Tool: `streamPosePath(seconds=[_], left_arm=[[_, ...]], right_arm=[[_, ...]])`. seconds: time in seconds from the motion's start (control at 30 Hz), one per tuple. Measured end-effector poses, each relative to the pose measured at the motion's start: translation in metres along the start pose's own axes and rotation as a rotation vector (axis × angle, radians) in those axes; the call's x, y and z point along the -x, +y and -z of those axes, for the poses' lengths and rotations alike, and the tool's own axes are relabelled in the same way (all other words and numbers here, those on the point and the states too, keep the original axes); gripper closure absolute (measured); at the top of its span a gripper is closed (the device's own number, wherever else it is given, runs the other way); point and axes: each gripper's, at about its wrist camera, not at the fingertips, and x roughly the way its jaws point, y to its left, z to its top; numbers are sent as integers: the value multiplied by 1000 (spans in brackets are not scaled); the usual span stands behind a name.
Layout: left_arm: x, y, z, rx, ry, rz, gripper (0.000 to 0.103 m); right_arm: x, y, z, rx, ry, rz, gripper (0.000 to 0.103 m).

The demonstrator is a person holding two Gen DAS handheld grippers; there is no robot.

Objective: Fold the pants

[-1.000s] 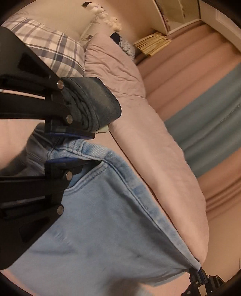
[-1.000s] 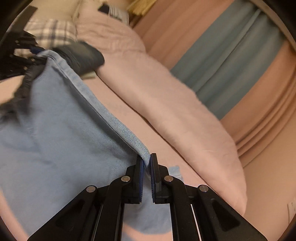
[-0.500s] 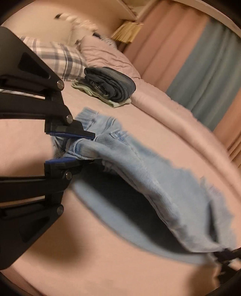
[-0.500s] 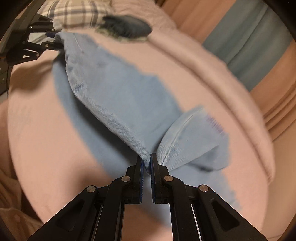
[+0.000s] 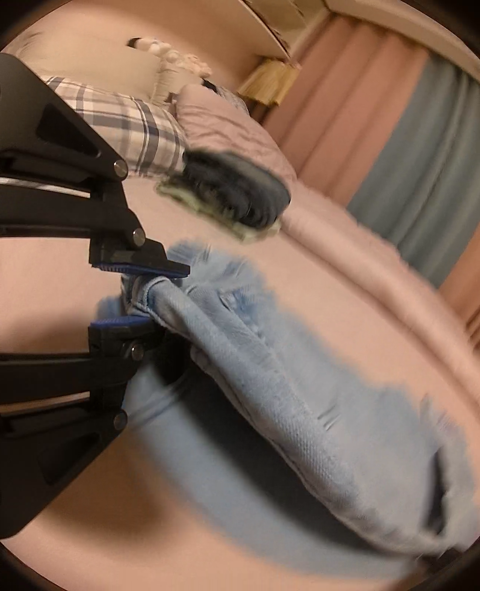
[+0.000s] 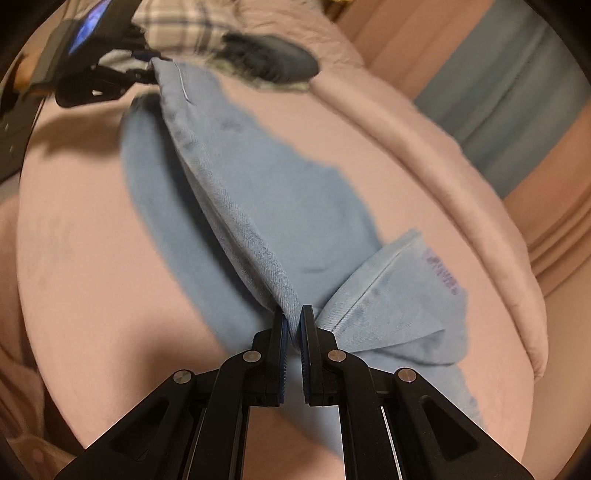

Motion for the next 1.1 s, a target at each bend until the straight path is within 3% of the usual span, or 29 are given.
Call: streamPosePath(seconds=[0.1,0.17,0.27,0.33,0.4,0.5,0.53,0.57,0.63,0.7,0.83,0.9,1.1], left_arm=[[-1,-24,14,-93,-16,-85,83],[1,-22,13,-65,-8,-86,82],[8,-7,12,-4,9,-57,68],[14,4,12,63,41,-58,30],[29,19,14,167,24,-4,11],[51,35,13,300,-9,2,8],[58,40,10,360,-21,17,8],[63,40,7,407,-29,37,8],[67,37,-7,515,-56,122,8],[65,24,-28,579,-71,216,8],[59,-7,-80,720,-104,466,10],[56,-23,-107,787,-131,607,10],[62,-77,-170,747,-156,767,12]], right_arm=[[-16,13,11,2,20,2,97],[-17,15,13,8,-7,31,97],[-15,6,15,-19,-18,12,96],[-10,-2,16,-46,-19,-22,92],[0,-14,19,-124,-28,-94,87],[15,-42,27,-303,-91,-260,60],[21,-58,32,-398,-130,-303,43],[25,-69,35,-462,-156,-328,32],[27,-97,41,-603,-216,-385,32],[22,-123,41,-739,-220,-370,32],[-21,-172,15,-885,-102,-233,32],[-47,-186,1,-926,-32,-209,32],[-147,-206,-46,-942,221,-105,32]])
